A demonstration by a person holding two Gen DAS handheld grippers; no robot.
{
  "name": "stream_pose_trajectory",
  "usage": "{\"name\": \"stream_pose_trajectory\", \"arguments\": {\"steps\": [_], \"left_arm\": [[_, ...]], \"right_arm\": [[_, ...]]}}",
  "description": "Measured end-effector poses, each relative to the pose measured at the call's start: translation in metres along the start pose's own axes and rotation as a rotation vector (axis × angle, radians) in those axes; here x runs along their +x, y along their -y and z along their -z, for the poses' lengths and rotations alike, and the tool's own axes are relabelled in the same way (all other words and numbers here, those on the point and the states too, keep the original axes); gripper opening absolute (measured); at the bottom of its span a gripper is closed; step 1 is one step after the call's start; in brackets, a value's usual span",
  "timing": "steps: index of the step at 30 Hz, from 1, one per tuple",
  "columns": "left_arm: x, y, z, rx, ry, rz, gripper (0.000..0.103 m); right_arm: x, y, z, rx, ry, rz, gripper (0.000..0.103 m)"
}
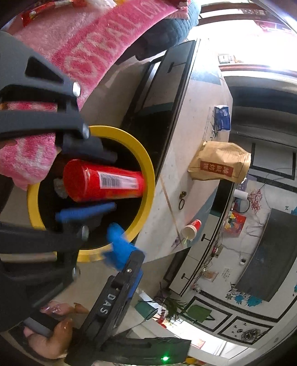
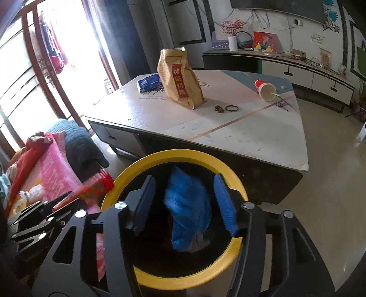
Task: Collect trash
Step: 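Open the right tool to drop the blue bag while the left tool drops the red can into the bin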
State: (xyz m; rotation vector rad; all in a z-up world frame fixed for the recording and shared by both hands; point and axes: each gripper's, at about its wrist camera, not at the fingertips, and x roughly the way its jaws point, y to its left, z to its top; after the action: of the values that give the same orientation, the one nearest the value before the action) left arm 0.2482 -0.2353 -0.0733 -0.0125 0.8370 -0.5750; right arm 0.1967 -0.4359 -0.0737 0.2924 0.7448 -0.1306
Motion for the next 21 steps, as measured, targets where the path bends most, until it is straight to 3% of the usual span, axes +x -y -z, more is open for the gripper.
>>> {"name": "stream_pose_trajectory", "arguments": {"steps": [1, 11, 19, 21], "left_arm": [[-0.001, -0.002, -0.001, -0.009, 0.008, 0.007, 0.063], [-0.042, -0.023, 0.002, -0.077, 0.073, -0.028, 0.094], [-0.086, -0.046, 0.014, -0.129, 0.135, -0.112, 0.096], [-0.097, -0.051, 0.018, -0.136, 0.155, -0.131, 0.096]], "right_arm": [[-0.001, 0.001, 0.0, 0.003, 0.003, 0.001, 0.049], [-0.015, -0.011, -0.002, 0.011, 0.033, -0.033, 0.066], [-0.03, -0.049, 0.003, -0.05, 0.05, -0.107, 0.072], [-0.035, -0.06, 0.005, -0.067, 0.059, -0.127, 0.077]]}}
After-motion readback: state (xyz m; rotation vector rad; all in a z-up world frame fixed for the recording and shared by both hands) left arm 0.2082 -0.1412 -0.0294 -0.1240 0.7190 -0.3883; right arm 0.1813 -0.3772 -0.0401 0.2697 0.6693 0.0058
